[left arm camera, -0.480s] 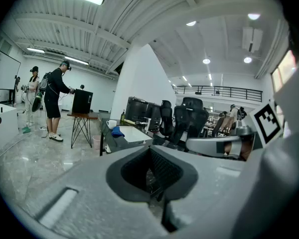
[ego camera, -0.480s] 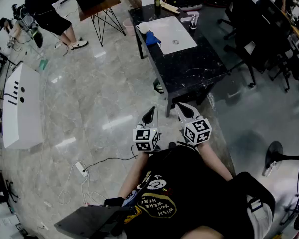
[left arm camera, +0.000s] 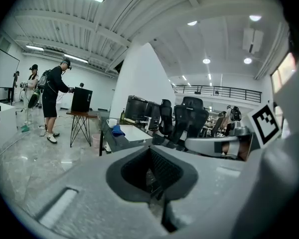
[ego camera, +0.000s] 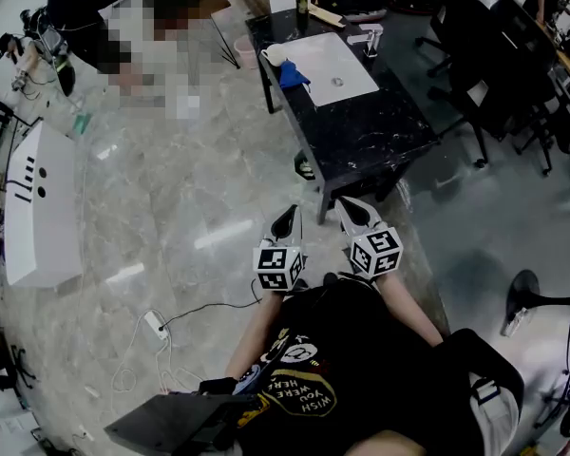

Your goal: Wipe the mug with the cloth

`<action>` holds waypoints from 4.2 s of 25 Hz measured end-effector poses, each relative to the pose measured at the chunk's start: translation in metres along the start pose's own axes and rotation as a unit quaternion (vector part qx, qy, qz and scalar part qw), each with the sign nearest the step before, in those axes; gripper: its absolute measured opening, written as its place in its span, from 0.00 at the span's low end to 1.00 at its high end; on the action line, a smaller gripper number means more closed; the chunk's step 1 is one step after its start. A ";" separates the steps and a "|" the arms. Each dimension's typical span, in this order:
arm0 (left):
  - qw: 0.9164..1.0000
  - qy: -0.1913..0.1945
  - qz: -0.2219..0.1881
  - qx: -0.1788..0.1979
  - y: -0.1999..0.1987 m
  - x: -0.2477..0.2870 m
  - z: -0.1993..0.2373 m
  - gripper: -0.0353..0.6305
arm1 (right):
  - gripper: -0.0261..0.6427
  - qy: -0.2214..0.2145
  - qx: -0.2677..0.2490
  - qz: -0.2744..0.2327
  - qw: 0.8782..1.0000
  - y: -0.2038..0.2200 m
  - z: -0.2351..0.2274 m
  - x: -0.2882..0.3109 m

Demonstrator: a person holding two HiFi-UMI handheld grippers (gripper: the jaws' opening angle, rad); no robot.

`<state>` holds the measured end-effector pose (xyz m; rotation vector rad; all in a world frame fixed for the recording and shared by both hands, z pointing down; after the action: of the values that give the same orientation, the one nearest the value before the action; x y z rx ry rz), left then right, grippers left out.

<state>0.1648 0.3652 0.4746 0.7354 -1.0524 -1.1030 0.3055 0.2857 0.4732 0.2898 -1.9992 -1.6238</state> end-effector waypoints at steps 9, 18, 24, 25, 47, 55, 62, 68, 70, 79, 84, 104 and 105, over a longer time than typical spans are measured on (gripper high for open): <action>1.000 0.021 0.003 -0.009 -0.005 0.008 0.027 0.06 | 0.04 0.014 0.002 0.015 1.000 0.009 0.004 0.025; 0.999 0.035 0.025 -0.015 -0.013 0.041 0.064 0.06 | 0.04 0.017 0.009 0.039 0.999 0.011 -0.004 0.083; 0.999 0.036 0.029 -0.011 -0.054 0.113 0.113 0.06 | 0.04 0.017 0.013 0.029 0.999 -0.013 -0.043 0.169; 0.999 0.038 0.028 -0.012 -0.064 0.128 0.119 0.06 | 0.04 0.016 0.013 0.028 0.999 -0.019 -0.052 0.183; 0.993 0.100 0.055 -0.013 -0.196 0.347 0.293 0.06 | 0.04 0.085 0.037 0.051 0.994 -0.073 -0.168 0.429; 0.981 0.159 0.107 0.001 -0.223 0.427 0.354 0.06 | 0.04 0.160 0.040 0.077 0.983 -0.081 -0.200 0.493; 0.980 0.159 0.120 -0.010 -0.227 0.477 0.378 0.06 | 0.04 0.170 0.023 0.127 0.977 -0.060 -0.238 0.541; 0.979 0.153 0.133 -0.003 -0.231 0.503 0.378 0.06 | 0.39 0.146 0.000 0.199 0.969 -0.036 -0.270 0.586; 0.979 0.150 0.139 -0.006 -0.227 0.507 0.380 0.06 | 0.48 0.138 -0.004 0.235 0.962 -0.018 -0.275 0.601; 0.976 0.143 0.162 -0.023 -0.213 0.531 0.379 0.06 | 0.27 0.118 -0.072 0.247 0.959 0.005 -0.272 0.603; 0.976 0.156 0.150 -0.033 -0.225 0.557 0.369 0.06 | 0.25 0.196 -0.058 0.230 0.952 -0.029 -0.311 0.597; 0.962 0.170 0.114 -0.180 -0.220 0.607 0.375 0.06 | 0.25 0.159 -0.175 0.221 0.946 -0.055 -0.319 0.618; 0.963 0.164 0.118 -0.176 -0.219 0.609 0.380 0.06 | 0.25 0.155 -0.168 0.225 0.947 -0.053 -0.324 0.625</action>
<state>-0.2110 -0.2726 0.5977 0.4720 -0.6202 -0.8923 -0.0492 -0.3035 0.6337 -0.0420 -1.3966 -1.4780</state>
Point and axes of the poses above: the fingertips, and each gripper's own axes: x forward along the fingers, z to its left, y out of its underside, the point moved 6 cm from there along -x, backward along the fingers, and after that the axes turned 8 degrees about -x, right-handed, at the moved point
